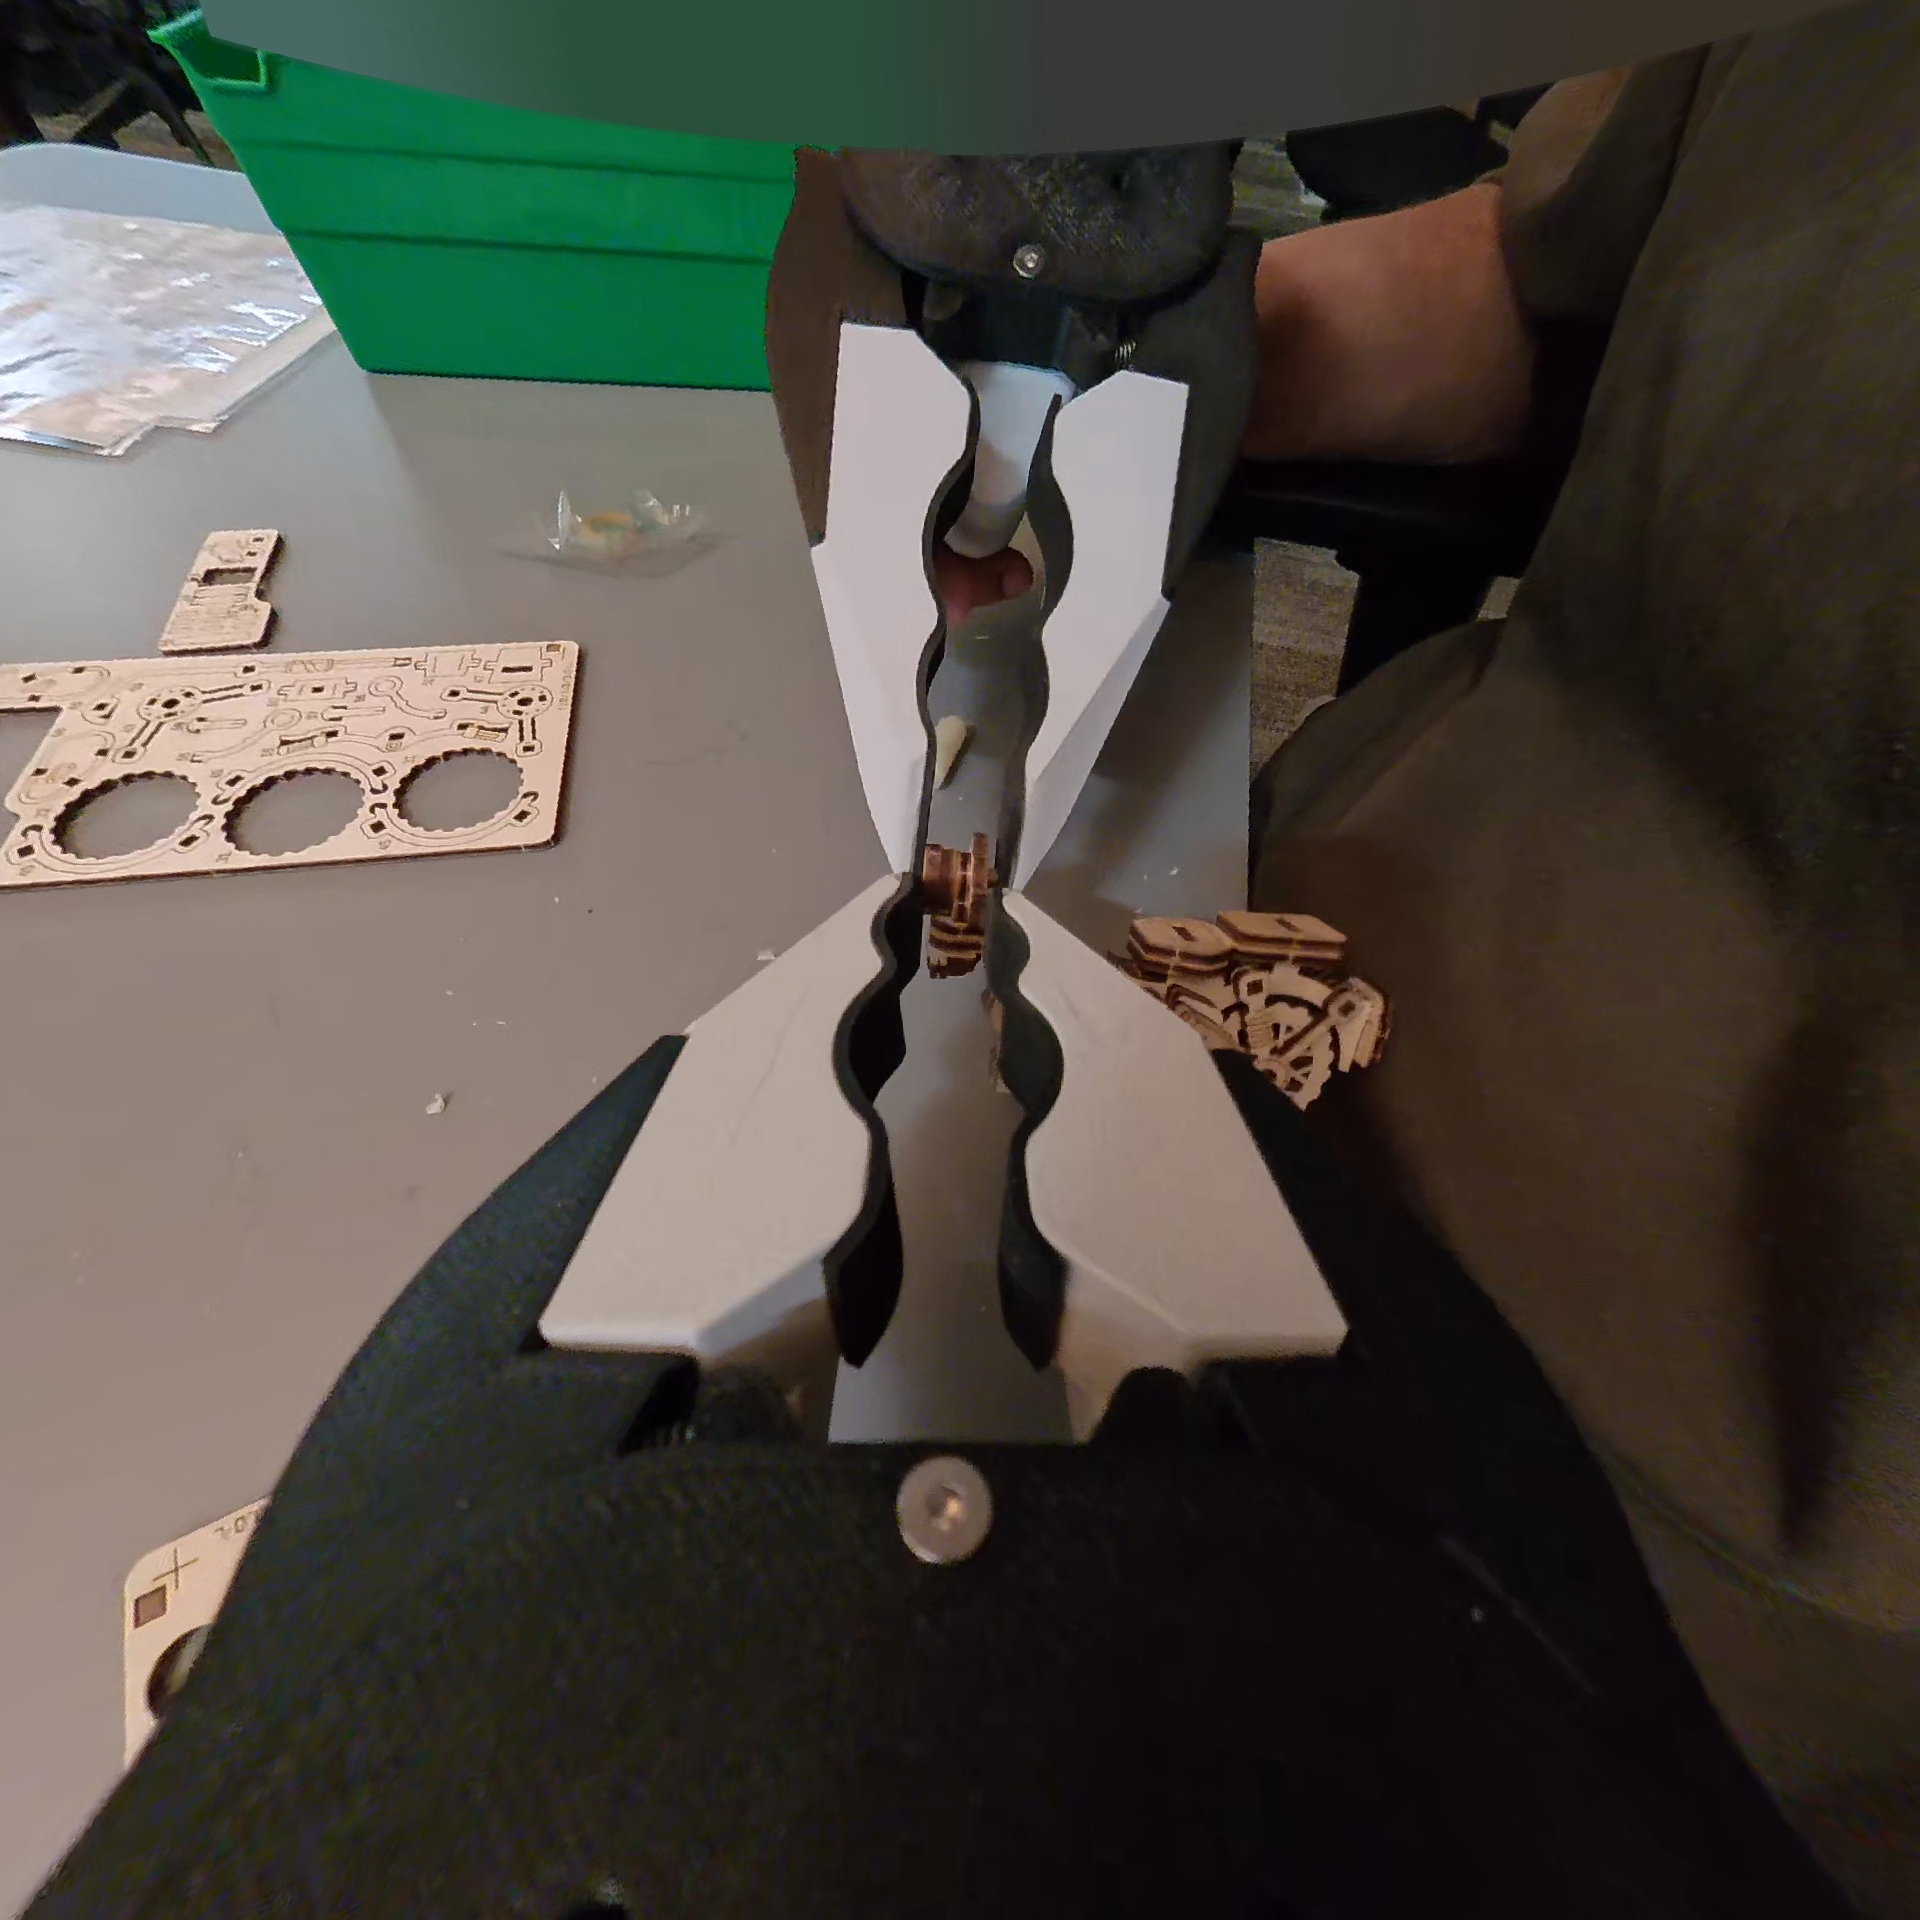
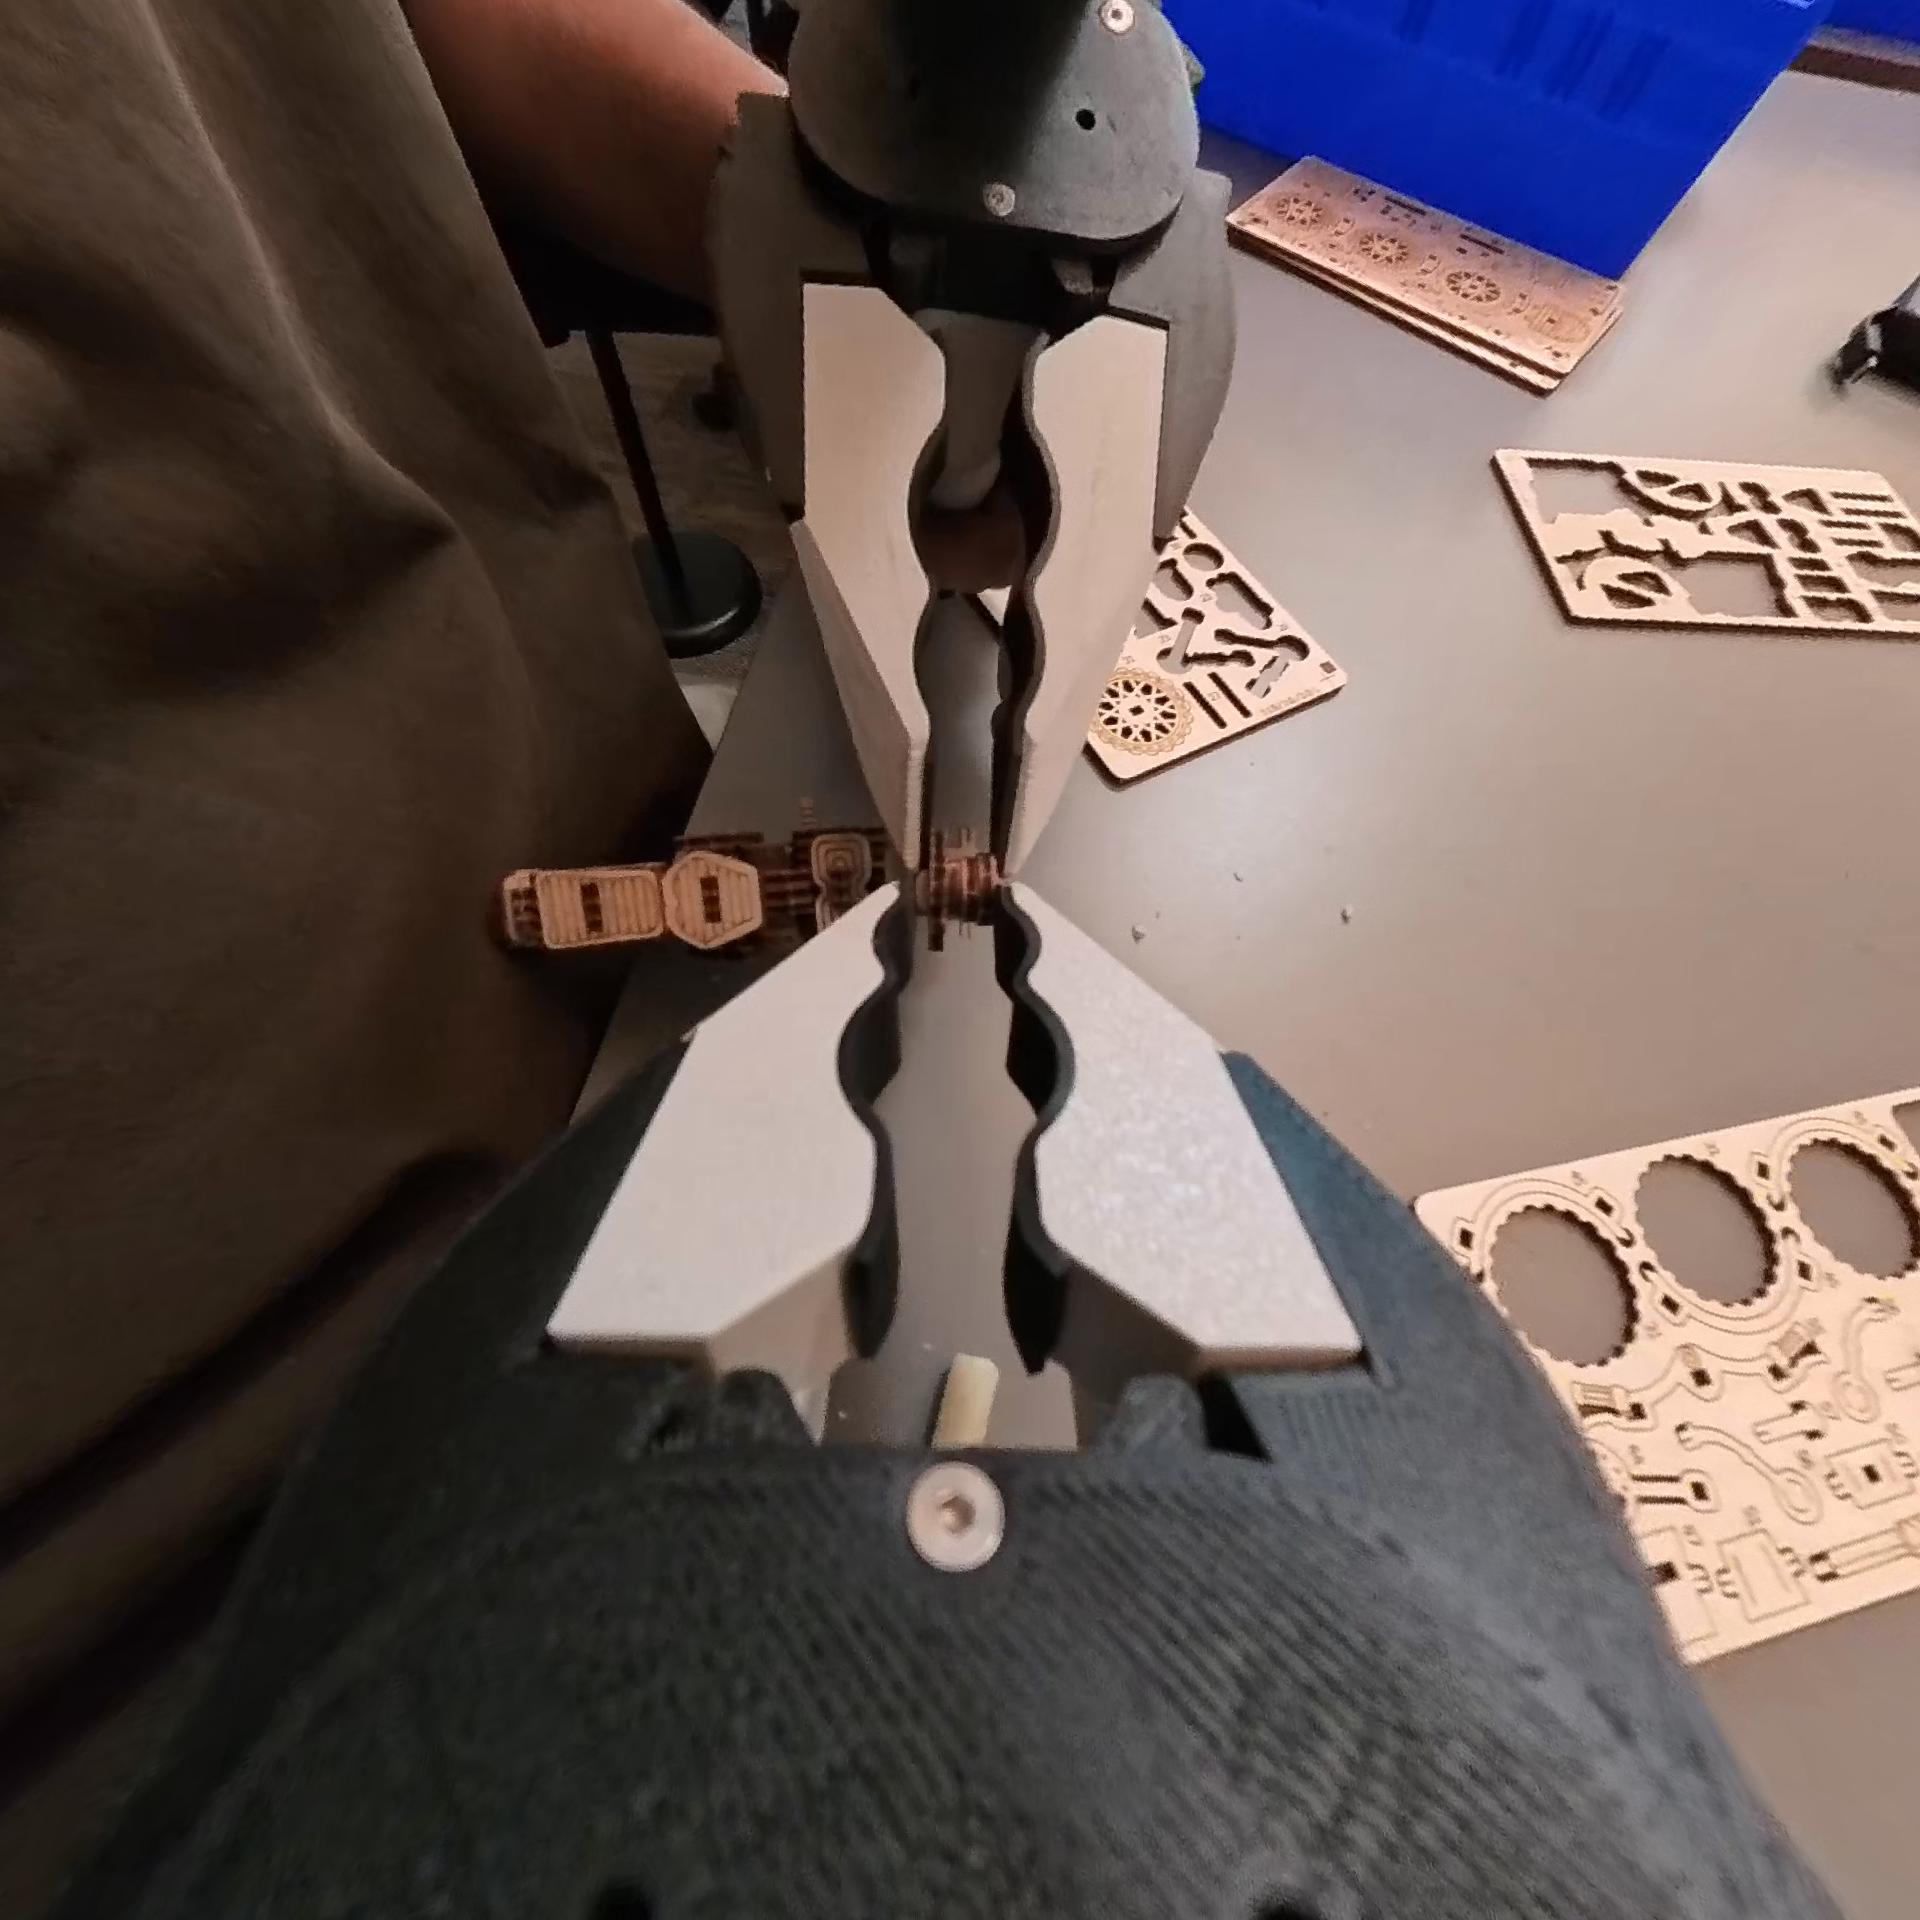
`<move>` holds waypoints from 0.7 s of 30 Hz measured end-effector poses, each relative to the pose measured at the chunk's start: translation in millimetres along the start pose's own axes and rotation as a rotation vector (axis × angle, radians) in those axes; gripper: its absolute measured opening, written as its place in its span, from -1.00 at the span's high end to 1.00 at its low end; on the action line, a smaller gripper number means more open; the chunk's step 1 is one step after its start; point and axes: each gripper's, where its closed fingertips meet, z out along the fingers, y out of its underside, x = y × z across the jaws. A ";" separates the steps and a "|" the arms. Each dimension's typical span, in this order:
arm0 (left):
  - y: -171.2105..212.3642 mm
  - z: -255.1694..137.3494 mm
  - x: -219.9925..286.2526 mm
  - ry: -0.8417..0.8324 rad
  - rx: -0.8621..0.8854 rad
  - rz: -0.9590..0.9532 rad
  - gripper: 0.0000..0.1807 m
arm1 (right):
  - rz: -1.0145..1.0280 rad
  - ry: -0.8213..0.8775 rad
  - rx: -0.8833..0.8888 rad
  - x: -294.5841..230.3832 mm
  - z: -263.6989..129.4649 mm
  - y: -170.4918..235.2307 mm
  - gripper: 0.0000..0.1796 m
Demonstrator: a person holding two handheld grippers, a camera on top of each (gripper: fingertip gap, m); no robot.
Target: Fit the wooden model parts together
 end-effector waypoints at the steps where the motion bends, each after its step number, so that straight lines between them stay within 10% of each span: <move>1: 0.1 0.2 0.7 0.005 0.001 -0.003 0.90 | -0.004 0.000 -0.002 -0.3 0.0 0.1 0.86; 16: -5.5 -3.4 -5.1 -0.026 0.033 0.004 0.90 | 0.078 -0.004 0.042 6.8 -1.2 -5.2 0.85; 21: -8.4 -8.4 -18.3 -0.084 0.053 -0.015 0.90 | 0.135 0.059 0.062 21.6 -3.5 -1.2 0.31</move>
